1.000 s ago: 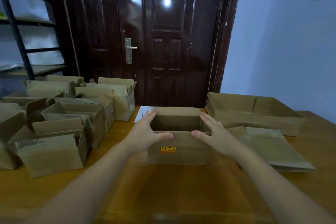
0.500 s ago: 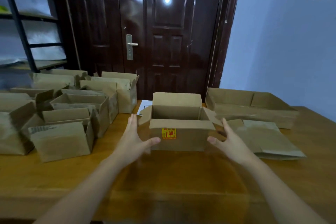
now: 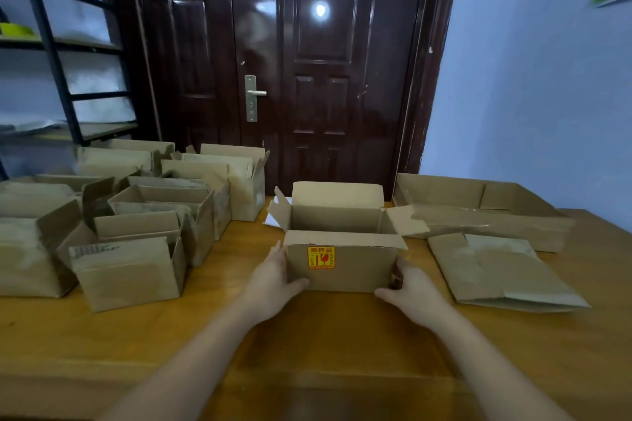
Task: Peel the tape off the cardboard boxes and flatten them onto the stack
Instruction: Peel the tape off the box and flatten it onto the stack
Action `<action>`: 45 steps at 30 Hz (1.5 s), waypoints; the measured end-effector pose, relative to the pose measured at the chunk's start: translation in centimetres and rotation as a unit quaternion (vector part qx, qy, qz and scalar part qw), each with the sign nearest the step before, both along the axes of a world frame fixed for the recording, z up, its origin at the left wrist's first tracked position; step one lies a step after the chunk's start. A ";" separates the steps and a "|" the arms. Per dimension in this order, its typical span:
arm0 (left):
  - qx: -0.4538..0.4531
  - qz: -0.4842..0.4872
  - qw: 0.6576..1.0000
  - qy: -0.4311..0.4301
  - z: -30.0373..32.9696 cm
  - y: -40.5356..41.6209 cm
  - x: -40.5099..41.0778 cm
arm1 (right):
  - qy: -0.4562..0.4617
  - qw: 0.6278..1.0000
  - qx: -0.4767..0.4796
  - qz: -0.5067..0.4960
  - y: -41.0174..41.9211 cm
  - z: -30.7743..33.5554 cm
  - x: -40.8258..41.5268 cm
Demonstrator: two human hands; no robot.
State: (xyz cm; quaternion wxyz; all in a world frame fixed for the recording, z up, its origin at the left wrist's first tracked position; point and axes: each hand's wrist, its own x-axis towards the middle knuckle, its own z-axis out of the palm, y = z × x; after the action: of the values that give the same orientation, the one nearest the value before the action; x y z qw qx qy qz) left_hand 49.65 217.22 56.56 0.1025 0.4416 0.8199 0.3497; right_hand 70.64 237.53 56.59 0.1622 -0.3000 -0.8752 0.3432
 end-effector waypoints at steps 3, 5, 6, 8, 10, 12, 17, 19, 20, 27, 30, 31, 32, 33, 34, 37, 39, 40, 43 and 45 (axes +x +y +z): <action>-0.018 0.019 0.999 0.048 0.4 -0.2 -0.6 | 0.035 0.999 -0.014 0.003 0.4 1.0 -0.4; -0.006 0.037 0.998 0.047 0.6 -0.3 -1.1 | 0.043 0.998 -0.030 0.017 0.7 1.8 -0.9; 0.001 0.042 0.999 0.031 0.7 -0.2 -1.3 | 0.042 0.998 -0.042 0.024 0.8 2.1 -1.2; 0.022 0.050 0.998 0.000 1.0 -0.2 -1.5 | 0.034 0.998 -0.041 0.029 0.8 2.5 -1.7; 0.064 0.044 0.997 -0.022 0.9 -0.2 -1.8 | 0.044 0.999 -0.013 0.025 0.5 2.8 -2.0; 0.094 0.026 0.994 -0.045 1.0 -0.3 -1.7 | 0.069 0.997 -0.004 0.019 0.3 3.0 -2.1; 0.142 0.009 0.990 -0.003 1.4 -1.1 -0.5 | 0.170 0.985 -0.003 0.006 -0.7 3.8 -1.3; 0.163 0.018 0.986 -0.020 1.8 -1.1 0.1 | 0.164 0.986 0.007 0.021 -1.0 4.3 -0.9; 0.175 0.021 0.984 -0.025 2.0 -1.2 0.3 | 0.149 0.988 0.023 0.031 -1.1 4.4 -0.8; 0.238 0.034 0.970 -0.024 3.9 -1.0 1.7 | 0.205 0.979 0.004 0.024 -1.1 5.6 -0.4; 0.255 0.005 0.966 -0.028 5.0 -0.8 2.1 | 0.224 0.974 0.009 0.021 -1.3 6.0 -0.4; 0.244 -0.006 0.970 -0.020 5.4 -0.8 2.1 | 0.225 0.974 0.016 0.012 -1.3 6.2 -0.3; 0.227 -0.019 0.974 -0.011 5.8 -0.9 2.0 | 0.227 0.974 0.020 0.000 -1.3 6.4 -0.4; 0.205 -0.029 0.978 0.002 6.1 -1.0 1.7 | 0.233 0.972 0.017 -0.018 -1.3 6.7 -0.4; 0.180 -0.036 0.983 0.017 6.3 -1.1 1.4 | 0.238 0.971 0.011 -0.037 -1.3 7.0 -0.4; 0.126 -0.060 0.989 0.054 6.7 -1.3 0.3 | 0.241 0.968 0.016 -0.064 -1.3 7.6 -0.1; 0.141 -0.060 0.987 0.056 7.1 -1.5 -0.2 | 0.239 0.970 0.024 -0.045 -1.3 8.1 0.3; 0.160 -0.054 0.984 0.051 7.3 -1.5 -0.3 | 0.234 0.972 0.026 -0.027 -1.4 8.4 0.5; 0.211 -0.044 0.976 0.032 8.4 -1.7 0.0 | 0.219 0.975 0.029 0.018 -1.6 9.5 0.6; 0.220 -0.046 0.974 0.030 9.1 -1.7 0.3 | 0.234 0.972 0.031 0.013 -1.8 10.3 0.5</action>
State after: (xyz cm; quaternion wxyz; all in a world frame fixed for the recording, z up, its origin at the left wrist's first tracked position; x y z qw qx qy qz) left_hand 49.98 215.51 65.62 -0.0056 0.5006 0.7042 0.5035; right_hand 71.18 235.74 66.85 0.3672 -0.1948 -0.8269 0.3788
